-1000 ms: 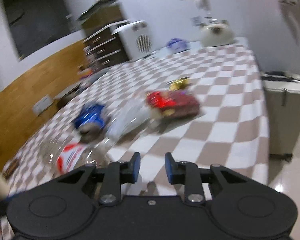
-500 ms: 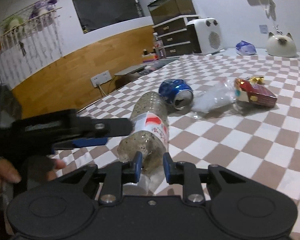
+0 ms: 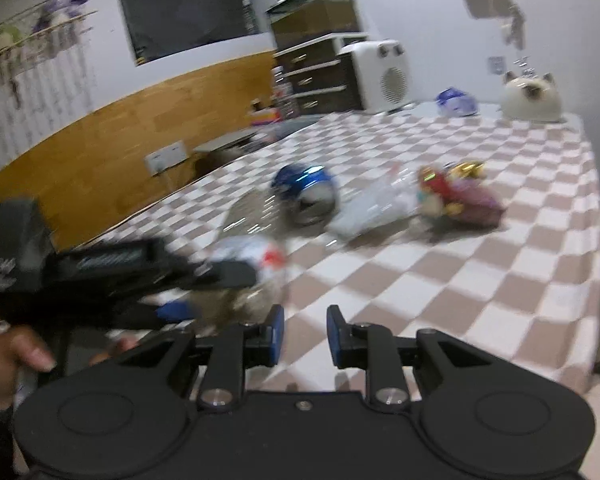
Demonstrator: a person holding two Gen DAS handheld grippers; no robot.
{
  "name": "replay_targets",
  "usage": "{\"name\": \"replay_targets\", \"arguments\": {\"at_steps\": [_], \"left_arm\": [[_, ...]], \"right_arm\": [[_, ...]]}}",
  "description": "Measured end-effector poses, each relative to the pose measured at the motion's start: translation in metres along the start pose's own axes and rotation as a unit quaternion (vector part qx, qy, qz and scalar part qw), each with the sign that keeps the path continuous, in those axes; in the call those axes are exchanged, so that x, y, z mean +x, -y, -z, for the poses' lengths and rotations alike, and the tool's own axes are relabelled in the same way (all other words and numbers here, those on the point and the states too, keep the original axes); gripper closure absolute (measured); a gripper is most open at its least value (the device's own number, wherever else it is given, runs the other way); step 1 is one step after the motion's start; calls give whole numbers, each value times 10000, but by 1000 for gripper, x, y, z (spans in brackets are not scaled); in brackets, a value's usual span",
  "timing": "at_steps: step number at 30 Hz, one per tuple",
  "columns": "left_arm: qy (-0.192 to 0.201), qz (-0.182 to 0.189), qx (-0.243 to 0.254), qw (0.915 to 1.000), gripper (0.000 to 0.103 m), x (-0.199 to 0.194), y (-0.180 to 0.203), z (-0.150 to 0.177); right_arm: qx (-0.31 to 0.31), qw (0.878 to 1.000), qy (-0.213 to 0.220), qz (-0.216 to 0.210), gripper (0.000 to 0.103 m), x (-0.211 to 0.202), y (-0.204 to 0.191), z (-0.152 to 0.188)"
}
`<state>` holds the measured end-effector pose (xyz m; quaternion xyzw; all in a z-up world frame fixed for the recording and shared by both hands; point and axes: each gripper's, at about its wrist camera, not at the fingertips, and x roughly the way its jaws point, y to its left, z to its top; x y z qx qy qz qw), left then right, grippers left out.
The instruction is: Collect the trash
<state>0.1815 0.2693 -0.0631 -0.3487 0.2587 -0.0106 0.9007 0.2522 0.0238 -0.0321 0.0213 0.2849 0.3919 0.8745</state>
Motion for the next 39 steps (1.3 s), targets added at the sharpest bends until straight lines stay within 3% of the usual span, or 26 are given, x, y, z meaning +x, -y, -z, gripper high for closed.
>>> {"name": "replay_targets", "arguments": {"at_steps": [8, 9, 12, 13, 17, 20, 23, 24, 26, 28, 34, 39], "left_arm": [[244, 197, 139, 9994, 23, -4, -5, 7], [275, 209, 208, 9992, 23, -4, -4, 8], [287, 255, 272, 9989, 23, -5, -5, 8], [285, 257, 288, 9988, 23, -5, -4, 8], [309, 242, 427, 9983, 23, -5, -1, 9], [314, 254, 470, 9981, 23, -5, 0, 9], [293, 298, 409, 9983, 23, -5, -3, 8], [287, 309, 387, 9984, 23, -5, -4, 8], [283, 318, 365, 9984, 23, -5, -5, 7], [286, 320, 334, 9985, 23, -5, -6, 7], [318, 190, 263, 9990, 24, -10, -2, 10], [187, 49, 111, 9998, 26, -26, 3, 13]], "right_arm": [[475, 9919, 551, 1037, 70, 14, 41, -35], [554, 9899, 612, 1155, 65, 17, 46, -40], [870, 9809, 848, 1522, 37, 31, 61, -55], [915, 9786, 894, 1610, 32, 36, 64, -59], [603, 9784, 854, 1782, 33, 64, 62, -73], [249, 9780, 637, 1973, 38, 91, 56, -82], [-91, 9734, 281, 2273, 54, 112, 52, -83], [-150, 9711, 189, 2374, 71, 115, 53, -82], [-137, 9699, 150, 2426, 80, 112, 55, -77], [-251, 9705, 252, 2387, 102, 99, 53, -71], [-508, 9727, 319, 2240, 103, 49, 38, -49], [-395, 9826, 447, 1760, 103, -3, 20, -23]]}}
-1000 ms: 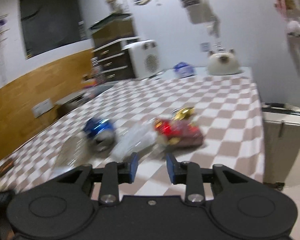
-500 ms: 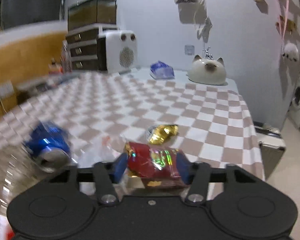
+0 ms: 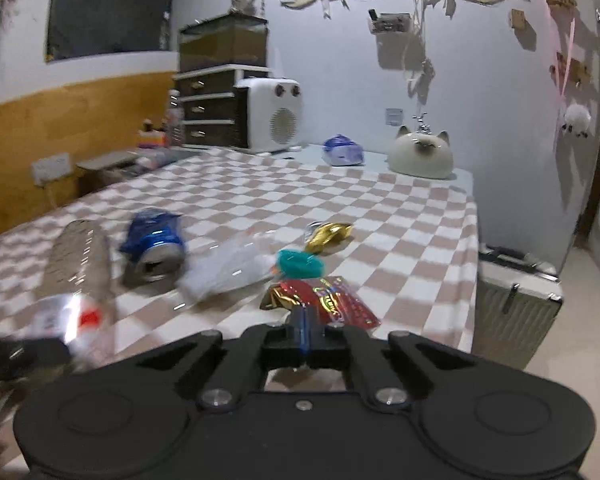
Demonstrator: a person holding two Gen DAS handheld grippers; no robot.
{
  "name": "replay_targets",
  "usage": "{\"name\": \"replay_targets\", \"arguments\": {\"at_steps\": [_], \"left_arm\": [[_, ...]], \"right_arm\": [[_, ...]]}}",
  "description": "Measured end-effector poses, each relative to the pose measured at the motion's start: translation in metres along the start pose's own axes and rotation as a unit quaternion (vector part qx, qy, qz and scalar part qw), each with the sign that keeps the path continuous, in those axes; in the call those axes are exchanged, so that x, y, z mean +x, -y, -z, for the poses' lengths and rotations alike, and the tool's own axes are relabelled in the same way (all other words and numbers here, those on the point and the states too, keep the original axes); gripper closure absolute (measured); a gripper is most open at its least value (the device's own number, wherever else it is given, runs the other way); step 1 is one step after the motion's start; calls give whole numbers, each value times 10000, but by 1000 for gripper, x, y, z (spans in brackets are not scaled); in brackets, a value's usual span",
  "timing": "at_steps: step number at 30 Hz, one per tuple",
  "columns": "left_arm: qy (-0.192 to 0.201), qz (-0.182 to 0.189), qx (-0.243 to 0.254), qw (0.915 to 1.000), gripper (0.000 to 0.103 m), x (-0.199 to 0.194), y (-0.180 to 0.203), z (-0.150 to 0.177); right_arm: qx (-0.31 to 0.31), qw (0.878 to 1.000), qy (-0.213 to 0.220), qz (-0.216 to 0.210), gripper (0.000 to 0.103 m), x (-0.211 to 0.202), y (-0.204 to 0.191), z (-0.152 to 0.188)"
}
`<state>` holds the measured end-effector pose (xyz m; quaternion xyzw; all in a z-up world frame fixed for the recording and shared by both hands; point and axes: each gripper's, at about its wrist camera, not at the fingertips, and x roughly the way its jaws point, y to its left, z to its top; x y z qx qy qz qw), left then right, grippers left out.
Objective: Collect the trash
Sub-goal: 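Grasp the red snack wrapper with right tool while left tool holds bottle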
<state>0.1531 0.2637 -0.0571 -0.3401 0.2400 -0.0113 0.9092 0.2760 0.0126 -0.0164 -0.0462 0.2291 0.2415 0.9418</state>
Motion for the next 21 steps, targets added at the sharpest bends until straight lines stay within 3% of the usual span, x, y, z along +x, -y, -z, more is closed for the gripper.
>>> {"name": "replay_targets", "arguments": {"at_steps": [4, 13, 18, 21], "left_arm": [[-79, -118, 71, 9999, 34, -20, 3, 3], [-348, -490, 733, 9955, 35, -74, 17, 2], [-614, -767, 1492, 9839, 35, -98, 37, 2], [-715, -976, 1965, 9730, 35, -109, 47, 4]], "right_arm": [[409, 9982, 35, -445, 103, -37, -3, 17], [1081, 9810, 249, -1593, 103, -113, -27, 44], [1921, 9557, 184, -2223, 103, -140, -20, 47], [2054, 9510, 35, -2312, 103, -147, -21, 44]]}}
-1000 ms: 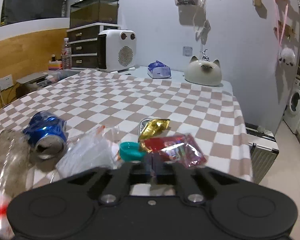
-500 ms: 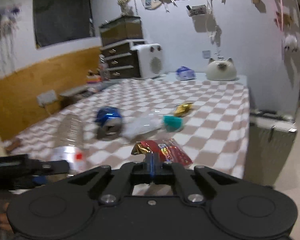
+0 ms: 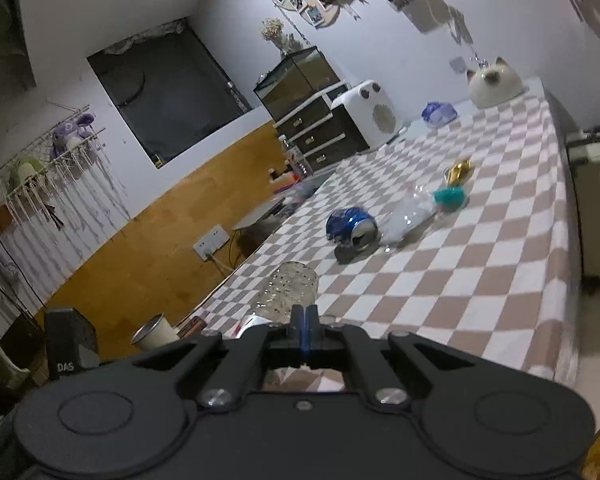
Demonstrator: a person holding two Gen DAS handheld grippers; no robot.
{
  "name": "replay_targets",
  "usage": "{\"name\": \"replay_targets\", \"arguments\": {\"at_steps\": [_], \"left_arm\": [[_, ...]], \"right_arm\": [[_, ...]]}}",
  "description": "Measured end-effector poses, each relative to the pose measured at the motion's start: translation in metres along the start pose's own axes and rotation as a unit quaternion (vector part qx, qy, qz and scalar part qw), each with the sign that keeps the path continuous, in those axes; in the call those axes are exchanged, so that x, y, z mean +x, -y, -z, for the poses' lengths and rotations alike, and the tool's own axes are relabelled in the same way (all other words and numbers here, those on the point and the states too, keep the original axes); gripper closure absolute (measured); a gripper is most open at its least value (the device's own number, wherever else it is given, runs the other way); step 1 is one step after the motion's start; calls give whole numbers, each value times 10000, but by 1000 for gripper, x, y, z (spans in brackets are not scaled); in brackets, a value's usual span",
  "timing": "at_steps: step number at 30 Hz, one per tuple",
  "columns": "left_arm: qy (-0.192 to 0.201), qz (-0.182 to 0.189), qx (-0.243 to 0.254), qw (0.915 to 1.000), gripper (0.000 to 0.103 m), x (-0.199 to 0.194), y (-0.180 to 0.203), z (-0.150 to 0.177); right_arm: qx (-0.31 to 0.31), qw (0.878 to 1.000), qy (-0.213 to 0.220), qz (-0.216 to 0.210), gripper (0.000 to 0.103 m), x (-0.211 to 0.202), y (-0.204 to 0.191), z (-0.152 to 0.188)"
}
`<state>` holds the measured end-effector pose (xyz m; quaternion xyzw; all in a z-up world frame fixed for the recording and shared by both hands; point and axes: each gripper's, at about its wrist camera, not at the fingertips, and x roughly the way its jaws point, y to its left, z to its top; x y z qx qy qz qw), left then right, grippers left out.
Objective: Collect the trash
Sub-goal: 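Grasp the red snack wrapper with right tool while left tool holds bottle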
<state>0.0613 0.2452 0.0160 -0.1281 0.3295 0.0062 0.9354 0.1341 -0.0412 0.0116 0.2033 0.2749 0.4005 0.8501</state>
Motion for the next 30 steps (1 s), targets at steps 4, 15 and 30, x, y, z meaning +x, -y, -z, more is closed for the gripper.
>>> {"name": "replay_targets", "arguments": {"at_steps": [4, 15, 30], "left_arm": [[-186, -249, 421, 9986, 35, -5, 5, 7], [-369, -261, 244, 9987, 35, -3, -1, 33], [-355, -336, -402, 9980, 34, 4, -3, 28]], "right_arm": [[-175, 9983, -303, 464, 102, 0, -3, 7], [174, 9826, -264, 1832, 39, 26, -17, 50], [-331, 9632, -196, 2659, 48, 75, -30, 74]]}}
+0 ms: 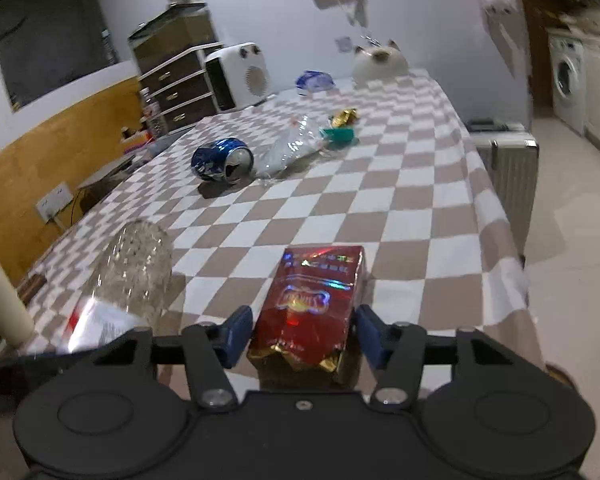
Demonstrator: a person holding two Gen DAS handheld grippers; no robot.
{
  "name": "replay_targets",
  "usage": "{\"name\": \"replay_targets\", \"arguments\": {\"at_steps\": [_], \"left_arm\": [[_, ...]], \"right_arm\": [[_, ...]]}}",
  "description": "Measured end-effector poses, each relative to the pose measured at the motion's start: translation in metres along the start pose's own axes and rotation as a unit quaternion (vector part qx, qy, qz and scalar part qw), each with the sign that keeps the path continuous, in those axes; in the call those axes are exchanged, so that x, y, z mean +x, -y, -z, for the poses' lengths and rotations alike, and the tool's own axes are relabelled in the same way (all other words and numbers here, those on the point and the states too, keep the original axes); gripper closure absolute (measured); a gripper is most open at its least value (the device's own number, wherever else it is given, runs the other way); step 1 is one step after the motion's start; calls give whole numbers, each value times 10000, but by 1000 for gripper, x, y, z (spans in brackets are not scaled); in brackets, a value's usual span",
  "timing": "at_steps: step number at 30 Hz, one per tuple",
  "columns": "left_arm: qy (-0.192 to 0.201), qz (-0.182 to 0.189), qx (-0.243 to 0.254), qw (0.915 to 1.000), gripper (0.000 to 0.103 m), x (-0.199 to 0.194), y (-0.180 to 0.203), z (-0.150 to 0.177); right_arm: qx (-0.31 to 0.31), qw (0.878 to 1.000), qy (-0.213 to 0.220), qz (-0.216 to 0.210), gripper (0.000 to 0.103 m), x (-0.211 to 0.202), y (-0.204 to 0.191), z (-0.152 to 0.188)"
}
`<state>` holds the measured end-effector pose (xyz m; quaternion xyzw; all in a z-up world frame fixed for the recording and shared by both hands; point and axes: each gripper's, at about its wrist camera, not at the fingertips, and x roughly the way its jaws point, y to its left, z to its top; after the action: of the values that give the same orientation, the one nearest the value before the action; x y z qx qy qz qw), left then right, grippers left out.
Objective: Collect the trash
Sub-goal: 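Grasp the red snack wrapper with right tool while left tool holds bottle, then carry the bottle and red wrapper with both tools over the yellow bin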
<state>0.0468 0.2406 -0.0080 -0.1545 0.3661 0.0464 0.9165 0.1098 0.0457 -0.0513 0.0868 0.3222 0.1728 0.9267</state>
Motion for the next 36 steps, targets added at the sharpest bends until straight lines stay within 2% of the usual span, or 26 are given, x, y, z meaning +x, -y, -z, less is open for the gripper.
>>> {"name": "replay_targets", "arguments": {"at_steps": [4, 8, 12, 13, 16, 19, 22, 28, 36], "left_arm": [[-99, 56, -621, 9980, 33, 8, -5, -2], [-241, 216, -1529, 9877, 29, 22, -18, 2], [-121, 259, -1925, 9809, 33, 26, -21, 5], [-58, 281, -1916, 9810, 40, 25, -20, 5], [107, -8, -1611, 9869, 41, 21, -10, 4], [296, -277, -1057, 9936, 41, 17, 0, 5], [517, -470, -452, 9965, 41, 11, 13, 11], [623, -337, -231, 9972, 41, 0, 24, 15], [964, -184, 273, 9948, 41, -17, 59, 20]], "right_arm": [[-308, 9995, -1, -66, 52, -9, 8, 4], [-492, 9986, 7, -172, 54, -19, 17, 8], [-536, 9983, 9, -247, 55, -25, 25, 10], [-577, 9980, 19, -257, 55, -27, 27, 11], [-757, 9967, 66, -270, 56, -31, 26, 14], [-910, 9953, 56, -338, 57, -35, 27, 15], [-971, 9944, 7, -414, 57, -37, 29, 15], [-937, 9942, -23, -532, 59, -42, 35, 11], [-764, 9952, 415, -440, 59, -71, 57, -7]]}}
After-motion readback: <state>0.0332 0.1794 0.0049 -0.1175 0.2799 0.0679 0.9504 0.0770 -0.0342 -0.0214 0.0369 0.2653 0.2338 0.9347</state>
